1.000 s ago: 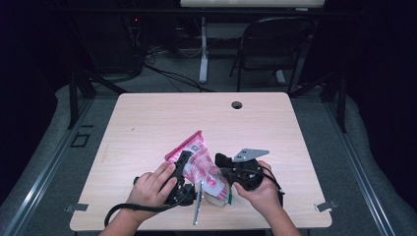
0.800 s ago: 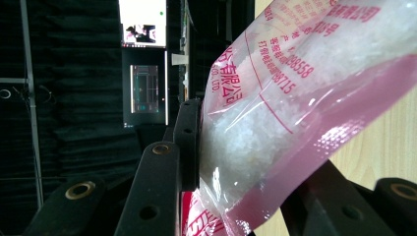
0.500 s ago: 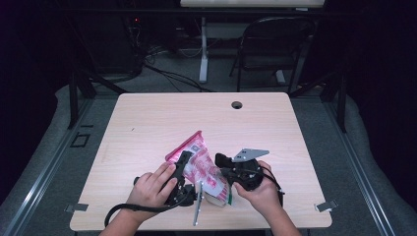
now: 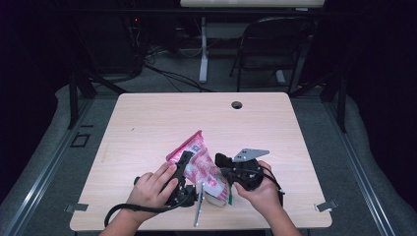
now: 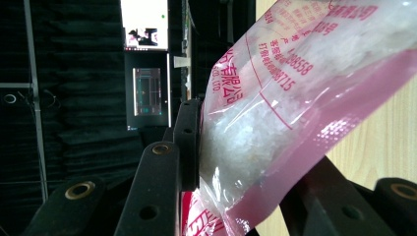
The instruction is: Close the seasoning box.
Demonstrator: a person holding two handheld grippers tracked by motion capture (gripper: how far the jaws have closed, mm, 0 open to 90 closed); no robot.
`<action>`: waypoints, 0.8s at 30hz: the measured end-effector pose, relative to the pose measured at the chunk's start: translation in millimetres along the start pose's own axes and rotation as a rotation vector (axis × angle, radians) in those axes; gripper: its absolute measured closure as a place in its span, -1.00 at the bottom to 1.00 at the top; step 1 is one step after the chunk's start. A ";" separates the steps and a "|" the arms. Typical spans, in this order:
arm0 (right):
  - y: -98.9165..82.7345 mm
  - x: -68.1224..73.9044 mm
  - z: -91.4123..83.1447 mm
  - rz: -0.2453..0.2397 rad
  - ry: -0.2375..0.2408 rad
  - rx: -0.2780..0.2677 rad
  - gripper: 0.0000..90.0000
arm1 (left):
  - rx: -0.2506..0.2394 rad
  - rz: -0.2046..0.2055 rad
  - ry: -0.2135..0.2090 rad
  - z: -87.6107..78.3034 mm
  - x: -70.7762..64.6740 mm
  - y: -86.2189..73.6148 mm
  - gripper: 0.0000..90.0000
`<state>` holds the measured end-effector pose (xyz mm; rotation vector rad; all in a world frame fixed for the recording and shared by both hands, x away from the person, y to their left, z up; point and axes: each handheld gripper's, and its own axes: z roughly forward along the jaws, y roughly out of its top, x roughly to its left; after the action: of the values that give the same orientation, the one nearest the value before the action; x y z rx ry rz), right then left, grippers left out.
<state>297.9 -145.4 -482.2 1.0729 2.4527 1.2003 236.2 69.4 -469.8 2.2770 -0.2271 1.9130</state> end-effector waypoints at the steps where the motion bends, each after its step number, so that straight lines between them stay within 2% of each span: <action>1: 0.0 0.0 0.0 0.000 0.000 0.000 1.00 | -0.001 -0.003 -0.001 0.0 -0.1 0.1 0.55; 18: -0.3 0.1 0.6 -0.004 -0.001 0.002 1.00 | -0.003 0.007 0.001 -0.3 1.4 1.3 0.56; 24: -0.4 0.0 0.2 -0.003 -0.002 0.003 1.00 | -0.008 -0.006 -0.001 -0.1 1.0 1.9 0.56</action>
<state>297.8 -145.4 -482.6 1.0708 2.4546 1.1951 235.9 67.5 -468.8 2.2706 -0.2280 1.9052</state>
